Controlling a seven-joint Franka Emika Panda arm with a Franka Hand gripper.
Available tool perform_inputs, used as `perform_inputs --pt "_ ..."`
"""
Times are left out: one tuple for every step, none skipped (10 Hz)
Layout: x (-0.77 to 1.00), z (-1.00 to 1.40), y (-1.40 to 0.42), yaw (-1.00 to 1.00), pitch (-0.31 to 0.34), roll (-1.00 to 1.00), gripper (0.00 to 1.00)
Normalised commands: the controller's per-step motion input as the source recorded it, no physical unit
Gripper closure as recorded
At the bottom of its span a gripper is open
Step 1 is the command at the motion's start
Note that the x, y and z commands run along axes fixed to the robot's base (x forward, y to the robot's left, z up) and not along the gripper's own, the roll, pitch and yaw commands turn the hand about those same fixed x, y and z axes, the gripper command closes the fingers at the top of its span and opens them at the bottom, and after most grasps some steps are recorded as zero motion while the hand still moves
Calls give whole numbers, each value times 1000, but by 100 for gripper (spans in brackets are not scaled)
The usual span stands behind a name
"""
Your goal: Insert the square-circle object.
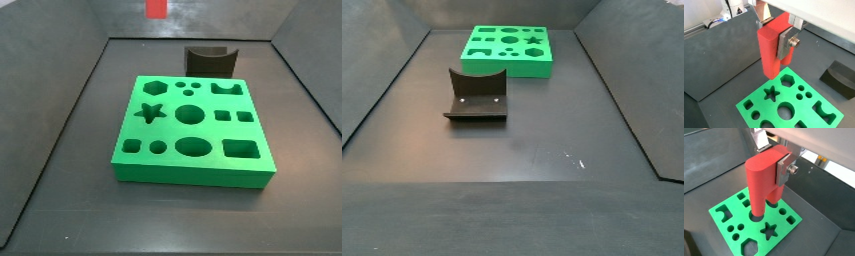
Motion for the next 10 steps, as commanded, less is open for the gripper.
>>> perform_inputs --pt "0 -437 -546 -743 -84 37 100" --pt "0 -449 -577 -717 -99 40 100" --pt "0 -451 -509 -734 -94 1 100" --pt "-11 -457 -377 -774 -97 0 100" --pt "-11 -457 -311 -814 -84 -6 100" --pt "0 -340 -300 -789 -11 -40 100" --pt "0 -286 -274 -823 -20 -43 100" --pt "0 -309 -223 -897 -23 -19 100" --pt "0 -334 -186 -946 -11 0 100" --pt "0 -337 -180 -949 0 0 100"
